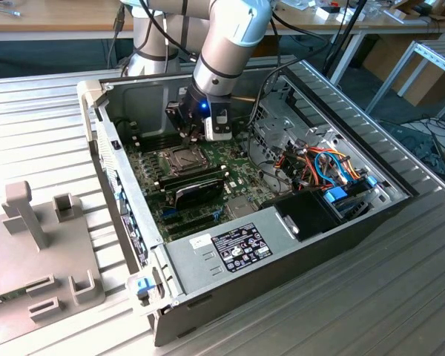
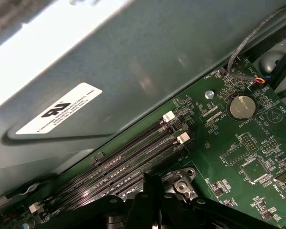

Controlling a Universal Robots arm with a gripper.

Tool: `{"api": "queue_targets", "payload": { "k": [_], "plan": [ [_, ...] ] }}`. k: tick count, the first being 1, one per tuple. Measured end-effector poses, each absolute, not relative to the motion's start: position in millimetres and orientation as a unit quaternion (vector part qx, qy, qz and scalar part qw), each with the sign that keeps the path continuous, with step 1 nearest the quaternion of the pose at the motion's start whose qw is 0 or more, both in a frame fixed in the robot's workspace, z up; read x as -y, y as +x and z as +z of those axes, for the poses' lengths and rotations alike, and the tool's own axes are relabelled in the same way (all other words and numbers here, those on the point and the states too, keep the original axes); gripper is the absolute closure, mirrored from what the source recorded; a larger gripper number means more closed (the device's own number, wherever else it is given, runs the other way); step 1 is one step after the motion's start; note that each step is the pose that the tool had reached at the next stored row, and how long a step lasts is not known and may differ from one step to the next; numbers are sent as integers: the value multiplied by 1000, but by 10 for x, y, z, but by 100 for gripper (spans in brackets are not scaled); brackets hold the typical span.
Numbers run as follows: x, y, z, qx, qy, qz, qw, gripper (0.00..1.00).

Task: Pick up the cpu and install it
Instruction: 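Install the first cpu locking lever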

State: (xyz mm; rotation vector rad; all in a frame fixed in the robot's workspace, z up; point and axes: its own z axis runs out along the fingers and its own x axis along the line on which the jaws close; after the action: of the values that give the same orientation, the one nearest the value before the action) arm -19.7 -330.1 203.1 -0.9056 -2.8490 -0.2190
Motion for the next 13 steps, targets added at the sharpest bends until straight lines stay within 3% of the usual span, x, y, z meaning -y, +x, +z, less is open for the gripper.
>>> {"api": "queue_targets", "payload": {
  "k": [13],
  "plan": [
    [3298, -231, 2076, 948, -301, -74, 70, 89]
  ]
}}
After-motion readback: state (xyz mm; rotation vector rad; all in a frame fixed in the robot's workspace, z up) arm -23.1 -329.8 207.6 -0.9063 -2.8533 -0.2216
